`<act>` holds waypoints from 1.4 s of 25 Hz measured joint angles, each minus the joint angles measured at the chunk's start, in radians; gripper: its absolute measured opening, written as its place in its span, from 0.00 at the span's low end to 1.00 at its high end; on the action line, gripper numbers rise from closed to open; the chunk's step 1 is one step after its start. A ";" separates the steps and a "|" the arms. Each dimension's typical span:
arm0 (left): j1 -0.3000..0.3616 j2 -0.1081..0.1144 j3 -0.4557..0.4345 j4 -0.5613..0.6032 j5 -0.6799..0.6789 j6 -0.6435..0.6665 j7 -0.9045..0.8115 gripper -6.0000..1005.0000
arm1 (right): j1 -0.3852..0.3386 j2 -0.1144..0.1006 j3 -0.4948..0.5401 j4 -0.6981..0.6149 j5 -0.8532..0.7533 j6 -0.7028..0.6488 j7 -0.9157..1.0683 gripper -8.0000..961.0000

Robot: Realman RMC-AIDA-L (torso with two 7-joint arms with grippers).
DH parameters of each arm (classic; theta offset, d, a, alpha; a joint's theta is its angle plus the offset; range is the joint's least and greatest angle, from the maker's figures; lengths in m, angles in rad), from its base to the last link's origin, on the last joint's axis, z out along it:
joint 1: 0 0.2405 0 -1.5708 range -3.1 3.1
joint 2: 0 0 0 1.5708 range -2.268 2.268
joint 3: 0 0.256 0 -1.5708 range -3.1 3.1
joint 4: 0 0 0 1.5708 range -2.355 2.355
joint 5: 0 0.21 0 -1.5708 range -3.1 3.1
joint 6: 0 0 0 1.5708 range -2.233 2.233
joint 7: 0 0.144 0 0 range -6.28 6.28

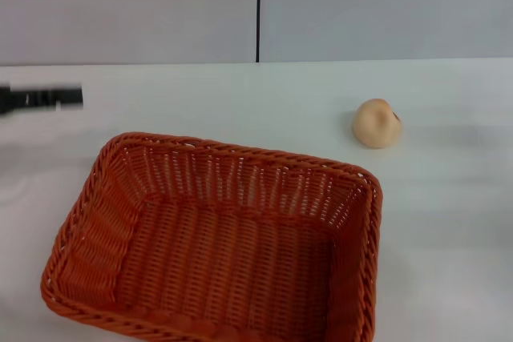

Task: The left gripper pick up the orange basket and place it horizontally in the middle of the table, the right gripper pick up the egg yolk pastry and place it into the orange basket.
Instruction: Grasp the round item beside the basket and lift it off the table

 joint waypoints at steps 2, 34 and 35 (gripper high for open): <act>-0.002 -0.016 -0.038 -0.034 -0.121 -0.039 0.139 0.69 | -0.014 -0.002 -0.014 -0.060 -0.066 0.003 0.091 0.54; 0.050 -0.176 -0.097 -0.275 -0.539 -0.265 0.766 0.68 | 0.439 -0.165 -0.290 -0.699 -1.528 -0.021 1.395 0.53; 0.050 -0.177 -0.091 -0.276 -0.538 -0.260 0.765 0.68 | 0.439 -0.165 -0.290 -0.699 -1.528 -0.021 1.395 0.53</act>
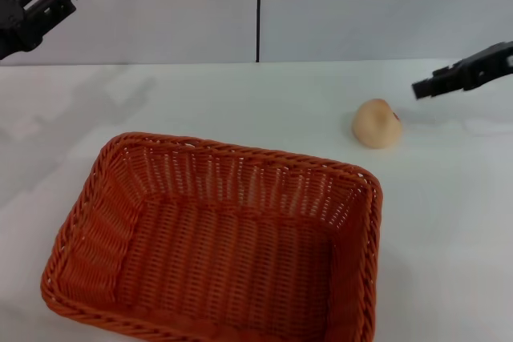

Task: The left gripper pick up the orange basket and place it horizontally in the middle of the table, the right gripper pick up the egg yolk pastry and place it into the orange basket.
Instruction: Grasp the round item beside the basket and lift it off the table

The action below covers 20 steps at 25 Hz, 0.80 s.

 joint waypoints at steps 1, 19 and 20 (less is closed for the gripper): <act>0.000 0.000 0.002 0.000 0.000 0.001 0.000 0.68 | 0.004 0.004 -0.033 0.002 0.000 0.016 0.011 0.53; -0.013 -0.001 0.018 -0.026 -0.004 0.000 -0.007 0.68 | 0.041 0.137 -0.186 0.023 -0.129 0.207 0.056 0.53; -0.013 -0.001 0.018 -0.027 -0.004 -0.002 -0.006 0.68 | 0.041 0.137 -0.186 0.023 -0.129 0.207 0.056 0.48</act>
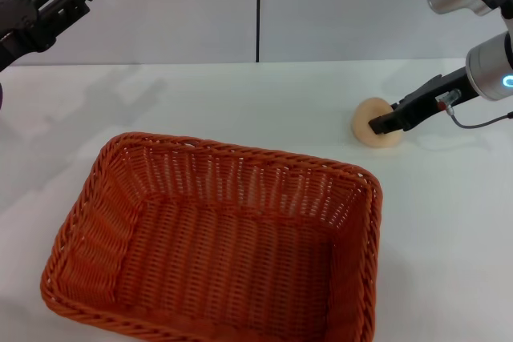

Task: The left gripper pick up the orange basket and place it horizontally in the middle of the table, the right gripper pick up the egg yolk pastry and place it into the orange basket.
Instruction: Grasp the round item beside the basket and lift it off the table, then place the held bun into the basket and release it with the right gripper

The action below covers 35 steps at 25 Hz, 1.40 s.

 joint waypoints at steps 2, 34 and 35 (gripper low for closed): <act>0.000 0.000 0.000 -0.003 0.000 -0.002 0.003 0.68 | -0.005 0.002 0.000 -0.008 0.002 0.002 -0.001 0.40; -0.026 0.002 0.027 -0.013 0.008 -0.046 0.005 0.68 | -0.266 0.025 -0.129 -0.199 0.873 -0.521 -0.503 0.25; -0.026 0.002 0.027 -0.013 0.007 -0.046 0.005 0.68 | -0.268 0.025 -0.126 -0.200 0.873 -0.521 -0.503 0.28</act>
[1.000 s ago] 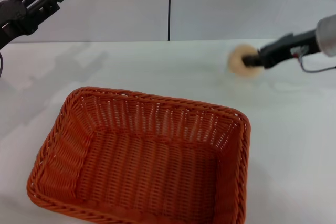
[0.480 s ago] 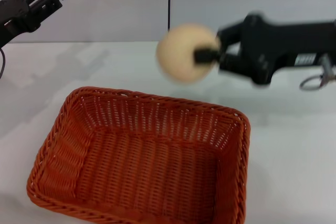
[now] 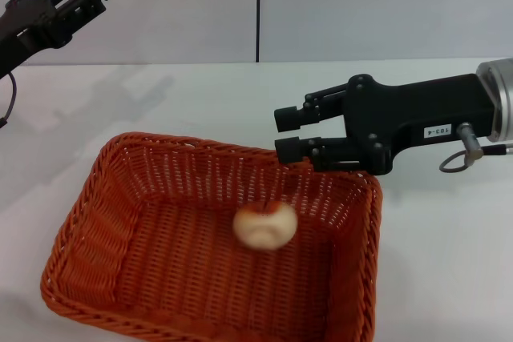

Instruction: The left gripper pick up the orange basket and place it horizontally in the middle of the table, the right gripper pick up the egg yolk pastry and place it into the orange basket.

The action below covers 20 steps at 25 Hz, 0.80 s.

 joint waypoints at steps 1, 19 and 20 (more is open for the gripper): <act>0.000 0.000 0.000 0.000 0.000 0.000 0.000 0.68 | -0.002 0.000 0.004 -0.001 0.000 -0.002 0.000 0.30; 0.010 -0.001 -0.008 0.000 -0.022 0.022 -0.001 0.68 | -0.234 0.002 0.383 0.351 0.399 -0.017 -0.663 0.74; 0.011 -0.001 -0.009 0.000 -0.027 0.021 0.000 0.68 | -0.248 0.002 0.413 0.401 0.460 -0.024 -0.721 0.74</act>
